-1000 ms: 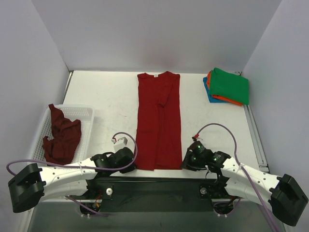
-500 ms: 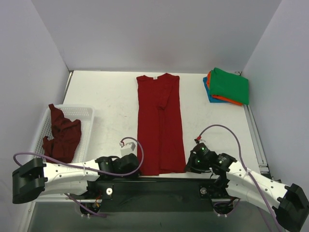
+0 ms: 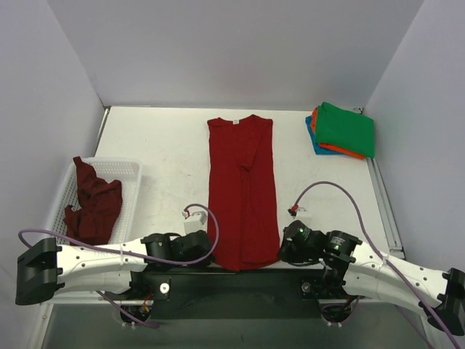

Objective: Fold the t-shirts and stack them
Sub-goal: Grab the bottom of the folded rectangular tshirt with both arms, then fold the folded rectangular tshirt in 1/3 of the way

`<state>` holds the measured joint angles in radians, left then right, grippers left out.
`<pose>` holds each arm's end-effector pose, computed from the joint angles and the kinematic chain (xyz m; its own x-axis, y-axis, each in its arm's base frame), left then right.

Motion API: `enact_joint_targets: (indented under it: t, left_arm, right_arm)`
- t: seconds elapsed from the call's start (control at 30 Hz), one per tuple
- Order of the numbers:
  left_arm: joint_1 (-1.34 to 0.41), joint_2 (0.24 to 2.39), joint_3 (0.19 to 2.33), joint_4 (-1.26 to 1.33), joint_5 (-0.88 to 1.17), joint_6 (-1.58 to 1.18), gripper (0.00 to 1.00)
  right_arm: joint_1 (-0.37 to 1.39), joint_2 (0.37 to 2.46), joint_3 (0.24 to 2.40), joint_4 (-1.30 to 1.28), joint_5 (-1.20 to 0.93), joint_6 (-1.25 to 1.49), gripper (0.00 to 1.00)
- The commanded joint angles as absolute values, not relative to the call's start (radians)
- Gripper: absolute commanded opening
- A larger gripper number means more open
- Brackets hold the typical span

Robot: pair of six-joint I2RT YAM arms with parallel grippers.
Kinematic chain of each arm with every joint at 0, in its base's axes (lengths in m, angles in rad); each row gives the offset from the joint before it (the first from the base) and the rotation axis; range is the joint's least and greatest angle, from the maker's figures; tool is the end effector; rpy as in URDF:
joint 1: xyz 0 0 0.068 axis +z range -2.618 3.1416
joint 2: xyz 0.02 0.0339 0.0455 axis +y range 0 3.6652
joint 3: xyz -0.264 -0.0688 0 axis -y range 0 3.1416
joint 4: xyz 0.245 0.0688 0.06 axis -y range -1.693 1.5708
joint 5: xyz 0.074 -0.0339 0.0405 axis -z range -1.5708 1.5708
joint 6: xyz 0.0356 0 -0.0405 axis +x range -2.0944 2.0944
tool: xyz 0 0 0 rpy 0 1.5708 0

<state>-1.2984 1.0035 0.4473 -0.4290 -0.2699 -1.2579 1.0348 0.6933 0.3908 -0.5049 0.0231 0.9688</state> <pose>0.0570 -0.1686 0.1675 -0.9145 -0.1347 -0.3815 0.0602 0.8872 -0.4575 0.0745 0.1238 0.1873 -0.9107 0.0804 -0.4053 -0.1780 0.8089 0.5604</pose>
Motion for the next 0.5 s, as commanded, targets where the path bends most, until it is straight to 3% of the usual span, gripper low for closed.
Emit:
enact_joint_targets:
  t: [0.0, 0.17, 0.47]
  left_arm:
    - [-1.234, 0.977, 0.557, -0.446, -0.331, -1.184, 0.00]
    - [-0.975, 1.048, 0.650, -0.312, -0.191, -0.997, 0.00]
    - [-0.723, 1.368, 0.893, -0.164, -0.072, -0.873, 0.00]
  right_arm:
    - [1.019, 0.767, 0.514, -0.548, 0.147, 0.927, 0.00]
    - [0.872, 0.955, 0.696, -0.502, 0.135, 0.799, 0.00]
    - [0.618, 1.291, 0.916, -0.353, 0.028, 0.643, 0.00]
